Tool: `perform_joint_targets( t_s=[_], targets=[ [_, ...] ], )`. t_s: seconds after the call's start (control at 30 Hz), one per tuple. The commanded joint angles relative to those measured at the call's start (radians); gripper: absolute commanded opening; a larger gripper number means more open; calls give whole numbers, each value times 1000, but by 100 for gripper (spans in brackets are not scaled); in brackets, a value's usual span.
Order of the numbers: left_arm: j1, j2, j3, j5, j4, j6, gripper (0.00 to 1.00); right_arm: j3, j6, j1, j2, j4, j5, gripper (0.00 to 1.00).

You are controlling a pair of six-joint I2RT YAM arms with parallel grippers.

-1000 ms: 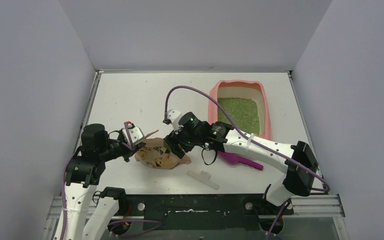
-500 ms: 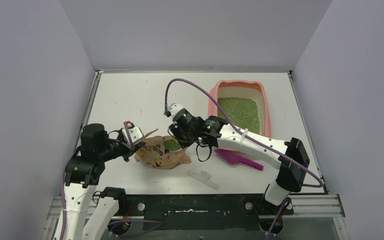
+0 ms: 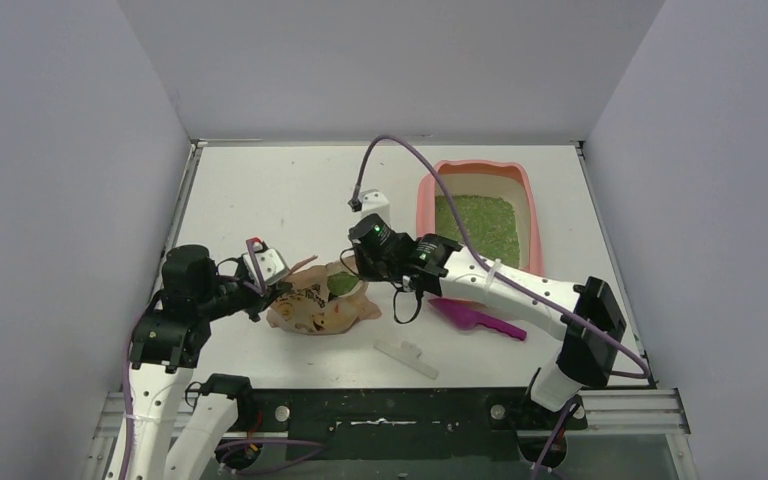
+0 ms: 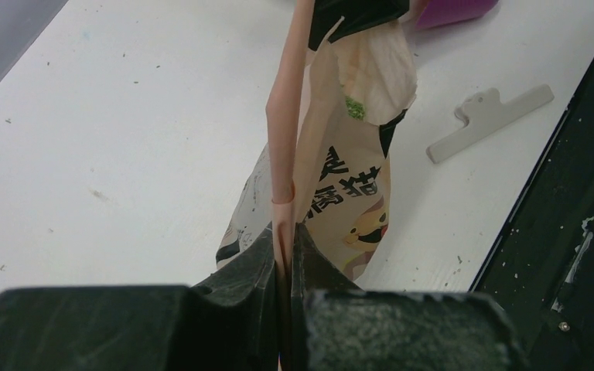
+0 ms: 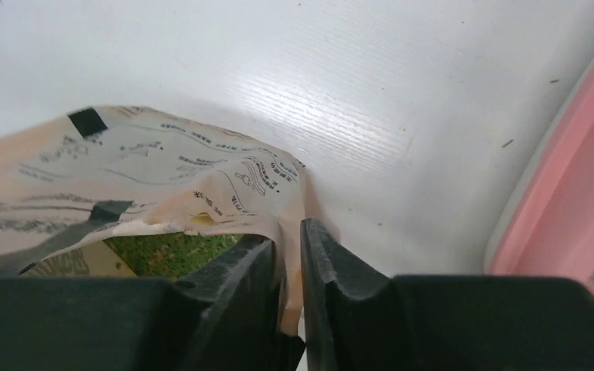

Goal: Fill the litter box with clean litter
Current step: Open the cat litter bag at the center of the board.

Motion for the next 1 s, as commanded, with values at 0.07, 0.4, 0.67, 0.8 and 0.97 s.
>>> perform_joint_targets(
  t_s=[0.07, 0.4, 0.67, 0.8, 0.97],
  targets=[
    [0, -18, 38, 39, 111, -67, 0, -14, 144, -106, -34, 185, 32, 35],
    [-5, -8, 40, 20, 101, -48, 0, -227, -398, -187, -302, 381, -550, 72],
    [-8, 10, 47, 30, 103, -53, 0, -353, -949, -169, -331, 452, -900, 71],
    [-8, 14, 52, 32, 98, -54, 0, -279, -1095, -159, -265, 355, -943, 70],
    [-9, 26, 63, 37, 86, -50, 0, -188, -1173, -137, -168, 282, -951, 63]
  ],
)
